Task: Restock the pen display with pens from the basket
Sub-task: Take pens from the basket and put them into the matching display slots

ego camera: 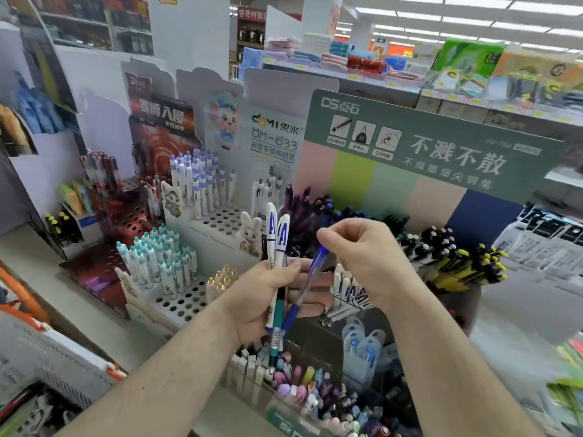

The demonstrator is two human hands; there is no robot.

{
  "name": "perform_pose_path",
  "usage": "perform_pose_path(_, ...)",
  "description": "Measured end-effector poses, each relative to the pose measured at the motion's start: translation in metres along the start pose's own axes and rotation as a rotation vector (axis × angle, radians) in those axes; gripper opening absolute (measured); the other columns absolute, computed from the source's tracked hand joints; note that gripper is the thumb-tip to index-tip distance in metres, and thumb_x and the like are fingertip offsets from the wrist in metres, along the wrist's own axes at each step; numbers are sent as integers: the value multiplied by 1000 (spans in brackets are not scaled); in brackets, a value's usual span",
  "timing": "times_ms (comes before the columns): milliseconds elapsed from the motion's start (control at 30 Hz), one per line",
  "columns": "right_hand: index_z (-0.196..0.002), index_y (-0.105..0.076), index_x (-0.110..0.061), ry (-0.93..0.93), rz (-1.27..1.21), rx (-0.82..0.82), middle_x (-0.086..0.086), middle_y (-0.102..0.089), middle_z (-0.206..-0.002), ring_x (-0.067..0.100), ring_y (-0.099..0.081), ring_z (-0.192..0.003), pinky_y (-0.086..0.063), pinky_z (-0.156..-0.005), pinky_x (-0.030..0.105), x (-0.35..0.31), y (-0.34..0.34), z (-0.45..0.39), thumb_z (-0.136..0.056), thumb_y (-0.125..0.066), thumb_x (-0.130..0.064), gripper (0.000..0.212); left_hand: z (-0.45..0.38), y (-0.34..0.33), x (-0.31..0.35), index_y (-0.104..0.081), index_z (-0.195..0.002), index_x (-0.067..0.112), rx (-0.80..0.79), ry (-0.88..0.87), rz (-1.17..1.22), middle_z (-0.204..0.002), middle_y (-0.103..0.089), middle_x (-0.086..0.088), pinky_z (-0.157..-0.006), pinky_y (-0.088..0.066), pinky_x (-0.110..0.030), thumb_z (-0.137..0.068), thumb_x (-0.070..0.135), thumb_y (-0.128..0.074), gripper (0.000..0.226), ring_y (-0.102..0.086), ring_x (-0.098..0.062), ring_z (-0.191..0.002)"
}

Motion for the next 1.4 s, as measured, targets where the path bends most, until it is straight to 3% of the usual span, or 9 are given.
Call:
perform_pose_path(100,-71,-64,-12,64,-149,271,2,-44,-52,13,-32,-46,-28,-44,22,8,31,6,-94,-67,-22,25,-2,10,-5,-60,-115,-2,162,22,-50,-99,-74,-17,-58,-60,-30,-100,16,-45,28,-74,-28,-78)
perform_pose_path(200,-75,-64,-12,44,-360,461,2,-43,-53,13,-34,-45,-30,-44,24,22,48,14,-96,-64,-18,22,-5,12,-9,-60,-107,3,229,50,-114,-85,-74,-11,-35,-40,-17,-101,14,-46,18,-60,-12,-47)
perform_pose_path(300,-73,-63,-12,40,-411,551,-1,-45,-49,11,-35,-44,-31,-43,21,32,54,21,-96,-63,-17,23,-9,3,-14,-59,-102,6,191,42,3,-68,-66,-5,-33,-27,-14,-98,13,-45,16,-43,-6,-36)
perform_pose_path(400,-72,-64,-16,61,-378,632,-5,-48,-50,10,-39,-48,-35,-47,22,38,61,25,-95,-65,-18,24,-11,-6,-14,-60,-96,8,102,2,172,-65,-61,-3,-32,-25,-13,-86,19,-51,18,-39,-5,-34)
perform_pose_path(800,-85,-65,-11,-26,-439,566,-1,-65,-59,10,-58,-47,-48,-46,20,35,61,23,-93,-66,-4,10,-23,-15,-3,-59,-91,12,99,-113,403,-62,-60,2,-30,-26,-12,-82,15,-51,12,-38,-2,-34)
perform_pose_path(1000,-77,-68,-12,-94,-528,506,5,-63,-62,15,-55,-51,-50,-50,23,27,60,17,-94,-63,-3,19,-27,-14,6,-59,-91,14,100,-134,402,-63,-59,3,-31,-25,-12,-81,15,-51,13,-38,-2,-36)
perform_pose_path(1200,-85,-70,-13,-27,-553,503,2,-69,-64,13,-66,-57,-58,-58,26,6,61,11,-91,-61,3,19,-34,-9,8,-60,-94,13,146,-144,286,-66,-61,3,-32,-26,-13,-84,16,-53,12,-39,-3,-39)
perform_pose_path(1300,-88,-70,-12,62,-574,603,6,-71,-74,17,-71,-66,-60,-67,30,-7,67,11,-89,-59,7,21,-36,-6,8,-62,-96,10,184,-140,202,-67,-62,2,-32,-27,-14,-97,11,-47,16,-39,-3,-40)
perform_pose_path(1400,-86,-71,-17,230,-415,738,-2,-71,-70,20,-70,-66,-61,-68,34,-20,82,6,-84,-62,3,23,-36,-3,8,-63,-95,10,196,-141,175,-67,-62,1,-33,-26,-15,-99,10,-46,18,-39,-4,-39)
Point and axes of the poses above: each hand's wrist, its own z-axis away from the middle knuckle, its own y-axis out of the back of the hand, x = y × z, the point moved 4 cm from there along -z, towards the middle knuckle
